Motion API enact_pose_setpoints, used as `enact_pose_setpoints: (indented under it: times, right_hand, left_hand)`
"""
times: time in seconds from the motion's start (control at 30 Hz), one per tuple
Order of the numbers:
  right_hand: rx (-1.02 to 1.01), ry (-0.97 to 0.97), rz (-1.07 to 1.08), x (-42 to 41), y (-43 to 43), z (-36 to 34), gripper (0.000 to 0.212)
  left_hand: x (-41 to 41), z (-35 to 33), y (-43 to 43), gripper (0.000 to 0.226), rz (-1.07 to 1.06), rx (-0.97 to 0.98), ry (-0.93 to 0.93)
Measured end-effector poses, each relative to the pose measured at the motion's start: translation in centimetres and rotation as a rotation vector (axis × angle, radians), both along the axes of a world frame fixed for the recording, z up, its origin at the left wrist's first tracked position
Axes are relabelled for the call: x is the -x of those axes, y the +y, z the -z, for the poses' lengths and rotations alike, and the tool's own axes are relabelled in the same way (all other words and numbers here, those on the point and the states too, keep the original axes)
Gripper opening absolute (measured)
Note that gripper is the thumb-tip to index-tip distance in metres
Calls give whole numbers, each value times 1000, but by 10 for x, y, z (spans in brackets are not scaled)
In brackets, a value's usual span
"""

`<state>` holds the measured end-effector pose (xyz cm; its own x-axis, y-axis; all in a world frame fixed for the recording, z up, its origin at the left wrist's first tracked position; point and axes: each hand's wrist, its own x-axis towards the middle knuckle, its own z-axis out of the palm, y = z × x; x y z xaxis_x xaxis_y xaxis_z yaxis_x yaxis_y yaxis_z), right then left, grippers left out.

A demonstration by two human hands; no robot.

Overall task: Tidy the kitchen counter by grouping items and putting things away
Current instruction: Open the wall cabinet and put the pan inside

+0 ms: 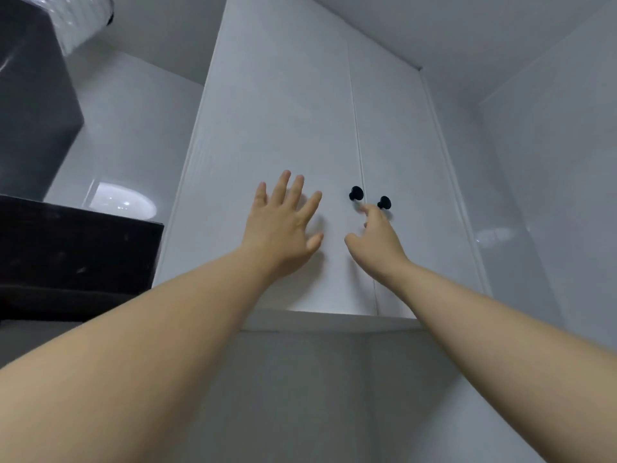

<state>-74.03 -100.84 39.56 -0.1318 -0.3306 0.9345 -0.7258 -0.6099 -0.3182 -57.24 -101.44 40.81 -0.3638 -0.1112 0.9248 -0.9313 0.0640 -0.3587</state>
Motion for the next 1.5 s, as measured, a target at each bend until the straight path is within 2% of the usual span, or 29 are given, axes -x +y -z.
enact_pose_setpoints:
  times: [0.1, 0.2, 0.43, 0.5, 0.63, 0.8, 1.2, 1.37, 1.5]
  right_hand:
    - [79, -31, -7, -2, -9, -28, 60]
    - [105, -78, 80, -2, -16, -55, 60]
    - [151, -96, 224, 0, -32, -80, 8]
    - [140, -111, 231, -1, -33, -82, 3]
    - [71, -119, 251, -2, -27, -85, 10]
    - [2, -107, 268, -1, -19, -88, 10]
    - [56, -92, 205, 7, 29, -89, 10]
    - [90, -109, 134, 3, 65, -84, 16]
    - [119, -164, 96, -11, 109, -77, 13]
  left_hand:
    - [-5, -7, -5, 69, 62, 42, -9]
    - [-8, -7, -10, 70, 84, 78, -64]
    - [-9, -8, -13, 72, 125, 87, -60]
    - [-9, -7, -12, 72, 127, 82, -58]
    - [-10, -5, -10, 72, 142, 73, -67]
    - [-9, 3, -8, 74, 148, 35, -76]
    - [-11, 16, 15, 77, 200, 8, 40]
    - [-21, 36, 32, 79, 135, -34, -13]
    - [-31, 53, 53, 86, 144, -124, -47]
